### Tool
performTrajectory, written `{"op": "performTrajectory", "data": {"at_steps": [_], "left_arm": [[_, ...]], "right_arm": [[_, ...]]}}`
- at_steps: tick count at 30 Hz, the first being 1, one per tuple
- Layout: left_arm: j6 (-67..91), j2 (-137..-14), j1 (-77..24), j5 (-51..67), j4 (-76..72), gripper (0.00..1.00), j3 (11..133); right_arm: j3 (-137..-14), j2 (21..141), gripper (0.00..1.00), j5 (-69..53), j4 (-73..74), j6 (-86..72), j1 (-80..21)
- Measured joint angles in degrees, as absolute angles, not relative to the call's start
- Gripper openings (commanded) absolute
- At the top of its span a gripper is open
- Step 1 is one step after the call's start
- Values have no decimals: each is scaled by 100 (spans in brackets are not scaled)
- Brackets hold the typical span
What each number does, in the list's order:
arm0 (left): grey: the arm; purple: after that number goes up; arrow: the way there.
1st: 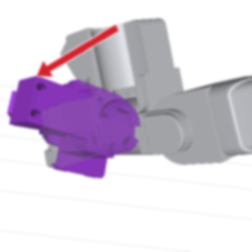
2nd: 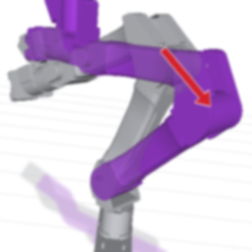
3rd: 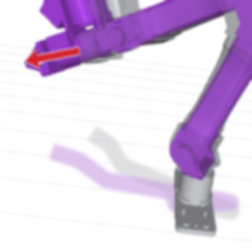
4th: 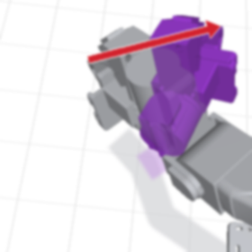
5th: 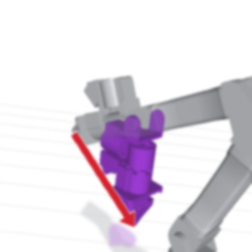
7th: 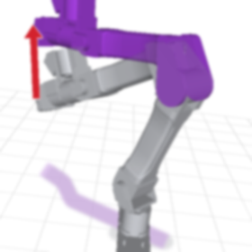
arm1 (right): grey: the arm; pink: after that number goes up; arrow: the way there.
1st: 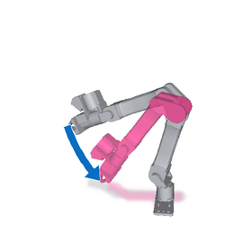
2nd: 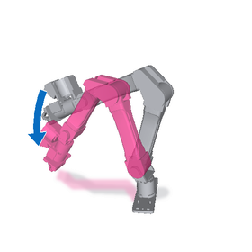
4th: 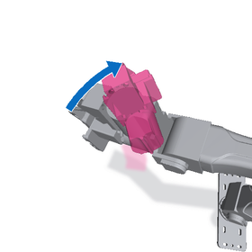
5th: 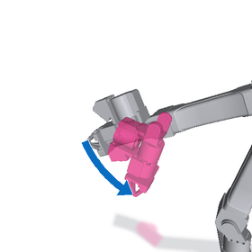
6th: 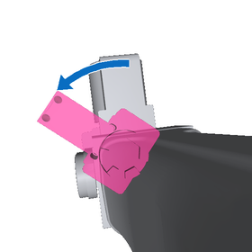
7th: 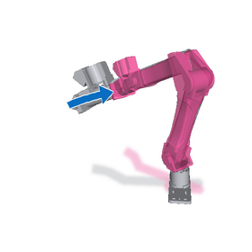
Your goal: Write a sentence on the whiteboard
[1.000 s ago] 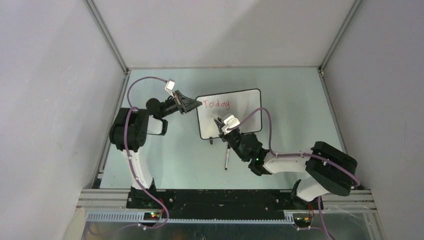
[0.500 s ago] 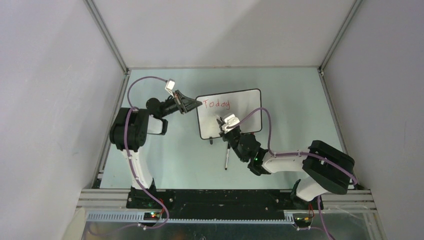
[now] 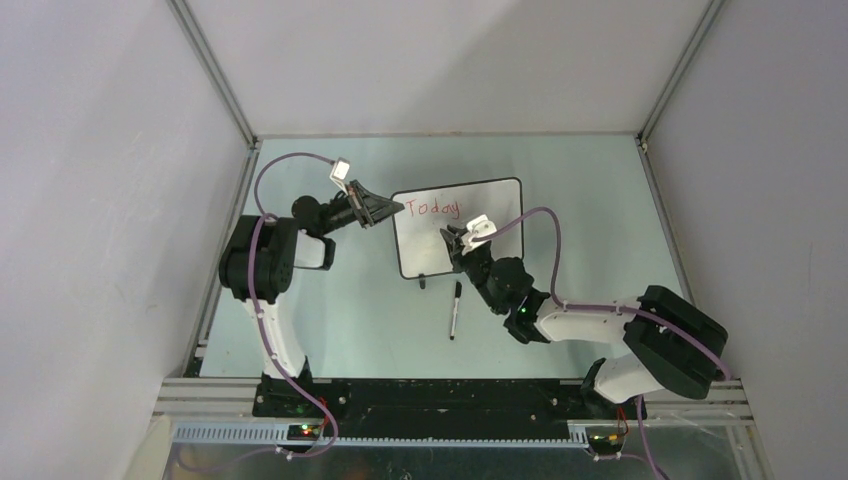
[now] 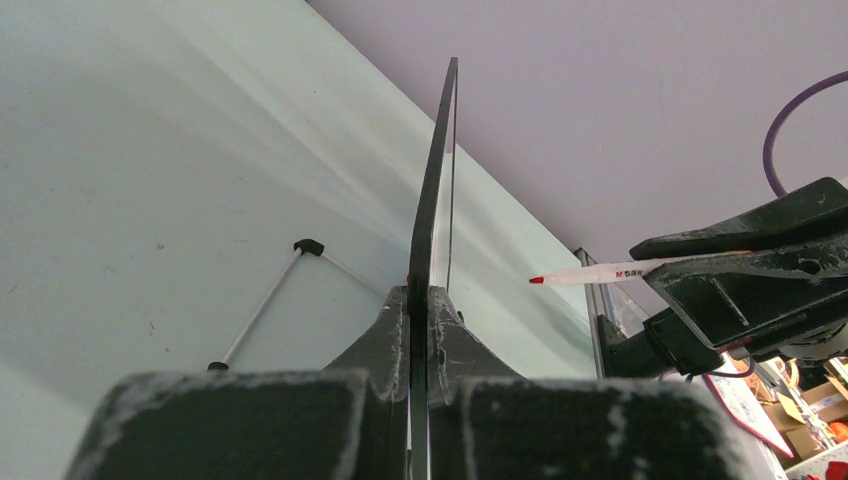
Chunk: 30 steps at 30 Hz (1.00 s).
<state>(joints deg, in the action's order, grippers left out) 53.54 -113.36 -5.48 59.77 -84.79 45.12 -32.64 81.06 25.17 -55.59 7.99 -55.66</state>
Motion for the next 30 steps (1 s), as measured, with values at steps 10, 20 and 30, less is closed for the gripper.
{"op": "performTrajectory", "data": {"at_steps": [10,20,30], "left_arm": [[5356,-11336,-548,5977,-8479,0,4512],[5356,-11336,-548,5977,-8479,0,4512],[5356,-11336,-548,5977,-8479,0,4512]], "right_arm": [[-3267,8377,0,2324,-5651,773,-5516],[-3288,8702,0,2300,-5739,753,-5461],[-3520,8783,0,2239,-5782,755,-5411]]}}
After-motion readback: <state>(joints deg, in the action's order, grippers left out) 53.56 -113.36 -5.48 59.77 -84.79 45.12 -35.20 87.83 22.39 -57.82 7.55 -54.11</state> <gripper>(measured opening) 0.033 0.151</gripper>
